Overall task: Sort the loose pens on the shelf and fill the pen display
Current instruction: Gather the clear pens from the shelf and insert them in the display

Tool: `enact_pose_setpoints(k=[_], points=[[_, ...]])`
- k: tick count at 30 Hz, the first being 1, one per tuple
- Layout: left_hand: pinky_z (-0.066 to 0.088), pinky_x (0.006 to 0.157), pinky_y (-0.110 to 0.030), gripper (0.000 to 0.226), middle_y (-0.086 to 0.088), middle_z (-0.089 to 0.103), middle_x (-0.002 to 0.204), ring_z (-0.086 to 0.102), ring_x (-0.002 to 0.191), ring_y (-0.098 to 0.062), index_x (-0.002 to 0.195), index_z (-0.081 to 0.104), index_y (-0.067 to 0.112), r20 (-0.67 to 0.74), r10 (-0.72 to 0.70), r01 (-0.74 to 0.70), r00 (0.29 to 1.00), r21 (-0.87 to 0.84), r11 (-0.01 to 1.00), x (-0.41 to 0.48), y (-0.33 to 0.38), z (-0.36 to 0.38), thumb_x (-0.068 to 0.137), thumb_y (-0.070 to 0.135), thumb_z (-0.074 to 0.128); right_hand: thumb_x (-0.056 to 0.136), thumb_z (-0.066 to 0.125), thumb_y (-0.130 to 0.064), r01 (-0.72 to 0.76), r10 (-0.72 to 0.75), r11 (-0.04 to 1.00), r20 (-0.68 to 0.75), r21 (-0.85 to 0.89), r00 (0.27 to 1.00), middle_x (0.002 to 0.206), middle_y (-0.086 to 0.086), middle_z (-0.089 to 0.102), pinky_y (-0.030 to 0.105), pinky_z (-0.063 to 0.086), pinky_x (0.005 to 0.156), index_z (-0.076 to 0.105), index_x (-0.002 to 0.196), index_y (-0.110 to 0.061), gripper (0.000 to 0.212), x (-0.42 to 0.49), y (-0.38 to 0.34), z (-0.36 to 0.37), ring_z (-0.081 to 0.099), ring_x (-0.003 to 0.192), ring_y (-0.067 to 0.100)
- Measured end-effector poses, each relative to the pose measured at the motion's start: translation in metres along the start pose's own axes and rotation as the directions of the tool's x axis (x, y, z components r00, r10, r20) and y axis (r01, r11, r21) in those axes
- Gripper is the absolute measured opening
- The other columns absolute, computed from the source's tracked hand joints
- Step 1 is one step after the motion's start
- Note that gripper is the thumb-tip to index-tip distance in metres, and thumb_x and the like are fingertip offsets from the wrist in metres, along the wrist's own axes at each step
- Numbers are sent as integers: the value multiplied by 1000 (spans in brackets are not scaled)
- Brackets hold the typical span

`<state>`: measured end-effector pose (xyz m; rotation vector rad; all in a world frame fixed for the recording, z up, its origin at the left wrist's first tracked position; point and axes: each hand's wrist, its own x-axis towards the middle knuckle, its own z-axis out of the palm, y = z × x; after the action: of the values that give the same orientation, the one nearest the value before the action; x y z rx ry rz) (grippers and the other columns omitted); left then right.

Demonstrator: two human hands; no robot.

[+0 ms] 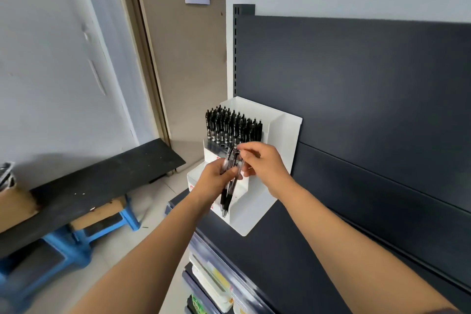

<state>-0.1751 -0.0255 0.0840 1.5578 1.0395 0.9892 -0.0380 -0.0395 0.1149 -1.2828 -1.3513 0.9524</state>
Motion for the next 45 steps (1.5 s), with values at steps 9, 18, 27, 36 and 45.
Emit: enact_pose_setpoints(k=[9,18,27,36,45], points=[[32,54,-16,16,-2,40,64,37,55,-6,81,52,4,-149,26,-22,988,34,999,42,-19,-11,94,13,55,91,57,-1,42,-57,991,-120,-127,991,64,8,62,26,57,60,67,89,-1,10,37,10,-5,59,55,18],[28,52,-17,27,-4,31,61,30,53,-7,78,48,-8,31,98,-100,995,85,991,79,-39,-18,88,12,62,92,54,-7,-23,-109,880,-248,-475,963,83,8,66,35,57,75,67,90,-8,13,38,45,13,66,69,20],[43,67,-35,20,-15,56,74,49,70,-20,88,58,-1,84,99,-100,992,12,995,90,-54,-52,83,15,70,94,57,-28,-222,-87,614,-345,-757,935,99,-1,65,32,49,73,69,101,-16,19,33,54,54,61,89,18],[40,64,-26,13,2,50,65,46,64,-13,78,55,13,174,98,-98,980,-9,995,90,-54,-59,86,13,66,97,48,-34,-365,-99,419,-441,-831,892,102,-4,56,28,45,65,67,105,-23,22,35,57,65,57,90,18],[50,77,-41,24,-15,58,82,55,78,-25,88,49,4,194,92,-95,977,5,995,98,-44,-51,83,14,70,93,57,-22,-238,36,838,-385,-491,922,80,-1,64,32,54,69,68,96,-14,14,59,27,61,60,74,14]])
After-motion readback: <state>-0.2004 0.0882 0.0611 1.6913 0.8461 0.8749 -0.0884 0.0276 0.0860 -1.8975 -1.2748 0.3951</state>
